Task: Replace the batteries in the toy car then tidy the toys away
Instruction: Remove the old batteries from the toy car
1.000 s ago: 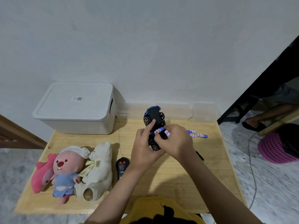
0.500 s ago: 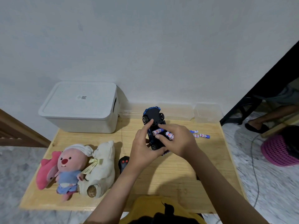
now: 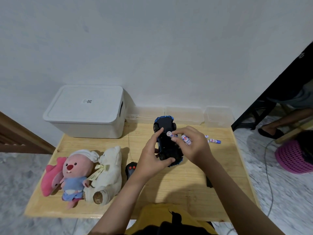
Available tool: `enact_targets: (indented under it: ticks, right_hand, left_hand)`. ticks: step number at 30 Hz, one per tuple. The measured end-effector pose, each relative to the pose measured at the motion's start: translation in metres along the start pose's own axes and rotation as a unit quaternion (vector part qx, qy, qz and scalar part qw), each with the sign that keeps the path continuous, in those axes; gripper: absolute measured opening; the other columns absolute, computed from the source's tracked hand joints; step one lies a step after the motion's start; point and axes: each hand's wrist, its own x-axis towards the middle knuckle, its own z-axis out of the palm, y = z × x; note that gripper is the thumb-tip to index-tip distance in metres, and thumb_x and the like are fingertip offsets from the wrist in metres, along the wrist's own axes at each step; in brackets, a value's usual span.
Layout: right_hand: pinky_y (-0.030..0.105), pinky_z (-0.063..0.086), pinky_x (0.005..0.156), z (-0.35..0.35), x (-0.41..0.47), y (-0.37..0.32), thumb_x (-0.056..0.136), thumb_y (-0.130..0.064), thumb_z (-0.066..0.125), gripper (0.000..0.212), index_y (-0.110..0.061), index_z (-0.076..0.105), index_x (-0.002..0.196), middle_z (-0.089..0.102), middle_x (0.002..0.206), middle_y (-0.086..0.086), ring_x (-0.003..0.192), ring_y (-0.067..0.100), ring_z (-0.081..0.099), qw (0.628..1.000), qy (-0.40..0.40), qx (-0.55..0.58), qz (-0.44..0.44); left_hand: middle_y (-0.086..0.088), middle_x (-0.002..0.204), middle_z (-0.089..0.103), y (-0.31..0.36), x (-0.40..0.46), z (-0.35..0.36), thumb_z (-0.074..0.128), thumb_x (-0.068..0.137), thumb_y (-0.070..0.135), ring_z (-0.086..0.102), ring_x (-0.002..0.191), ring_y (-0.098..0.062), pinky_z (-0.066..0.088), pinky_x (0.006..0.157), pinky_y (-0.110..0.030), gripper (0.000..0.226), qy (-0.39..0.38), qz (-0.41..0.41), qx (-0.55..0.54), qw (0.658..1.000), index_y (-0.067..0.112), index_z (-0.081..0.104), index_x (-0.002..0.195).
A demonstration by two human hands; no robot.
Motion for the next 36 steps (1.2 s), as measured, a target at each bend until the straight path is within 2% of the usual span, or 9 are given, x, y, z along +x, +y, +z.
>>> enact_targets:
  ticks: [4,7,9,14,16,20,26,32,36]
  right_hand:
    - [0.018,0.046,0.074,-0.001,-0.01,0.009,0.081,-0.023,0.066,0.012,-0.015,0.067,0.09,0.062,0.086,-0.002,0.083,0.0,0.057,1.0,0.02,-0.007,-0.001]
    - [0.029,0.051,0.07,0.0,-0.021,0.018,0.082,-0.021,0.066,0.009,-0.016,0.063,0.089,0.065,0.085,-0.005,0.08,0.01,0.061,0.999,-0.005,-0.028,0.017]
    - [0.036,0.053,0.066,-0.001,-0.029,0.023,0.084,-0.022,0.066,0.01,-0.019,0.061,0.092,0.067,0.084,-0.007,0.077,0.015,0.064,0.996,-0.033,-0.048,0.07]
    - [0.022,0.038,0.084,-0.001,-0.045,0.032,0.092,-0.013,0.055,0.035,-0.015,0.055,0.127,0.065,0.108,-0.004,0.096,0.007,0.055,0.986,-0.077,-0.057,0.138]
    - [0.021,0.036,0.088,0.0,-0.05,0.035,0.093,-0.01,0.05,0.033,-0.014,0.056,0.126,0.06,0.113,-0.008,0.103,0.007,0.052,0.984,-0.085,-0.055,0.146]
    - [0.03,0.039,0.073,0.003,-0.056,0.041,0.095,-0.013,0.047,0.018,-0.015,0.052,0.113,0.06,0.099,-0.003,0.089,0.015,0.053,0.975,-0.101,-0.038,0.195]
    - [0.036,0.046,0.074,0.009,-0.055,0.04,0.098,-0.026,0.04,0.014,-0.023,0.044,0.112,0.062,0.096,0.005,0.088,0.024,0.06,0.945,-0.167,0.004,0.28]
    - [0.033,0.045,0.074,0.01,-0.052,0.046,0.099,-0.028,0.04,0.022,-0.023,0.043,0.12,0.061,0.099,0.001,0.088,0.019,0.059,0.937,-0.177,0.005,0.303]
    - [0.03,0.043,0.082,0.006,-0.048,0.046,0.099,-0.028,0.039,0.031,-0.029,0.043,0.13,0.056,0.109,-0.002,0.096,0.02,0.057,0.938,-0.184,0.04,0.29]
  left_hand:
    - [0.02,0.134,0.047,-0.012,0.001,0.003,0.081,0.065,0.014,0.053,0.12,-0.012,0.049,0.097,-0.036,0.097,-0.031,-0.024,0.008,0.999,0.05,0.029,0.139]
    - [0.012,0.134,0.049,-0.02,-0.001,0.008,0.08,0.066,0.013,0.046,0.125,-0.004,0.046,0.102,-0.038,0.097,-0.046,-0.047,0.017,0.998,0.046,0.028,0.141]
    - [0.011,0.135,0.049,-0.026,-0.003,0.01,0.08,0.068,0.011,0.044,0.125,-0.003,0.045,0.103,-0.037,0.096,-0.052,-0.058,0.02,0.997,0.043,0.028,0.142]
    - [0.011,0.138,0.043,-0.034,-0.004,0.013,0.077,0.074,0.006,0.04,0.123,0.0,0.043,0.105,-0.034,0.094,-0.073,-0.092,0.014,0.993,0.044,0.025,0.143]
    - [0.01,0.137,0.042,-0.038,-0.005,0.014,0.075,0.075,0.004,0.04,0.123,-0.002,0.044,0.105,-0.036,0.095,-0.085,-0.111,0.011,0.99,0.044,0.024,0.143]
    - [0.007,0.139,0.039,-0.047,-0.005,0.019,0.074,0.074,0.003,0.041,0.13,-0.011,0.044,0.106,-0.039,0.096,-0.098,-0.132,0.014,0.986,0.048,0.023,0.142]
    - [0.008,0.139,0.041,-0.056,-0.004,0.022,0.072,0.077,0.001,0.046,0.127,-0.015,0.046,0.103,-0.035,0.095,-0.126,-0.146,0.019,0.981,0.043,0.02,0.145]
    - [0.003,0.135,0.045,-0.058,0.004,0.022,0.07,0.078,-0.001,0.051,0.116,-0.011,0.046,0.085,-0.016,0.099,-0.162,-0.189,0.062,0.966,0.036,0.012,0.148]
    - [-0.004,0.133,0.036,-0.051,0.012,0.024,0.071,0.075,0.006,0.044,0.123,-0.023,0.046,0.092,-0.025,0.103,-0.169,-0.212,0.14,0.952,0.041,0.008,0.148]
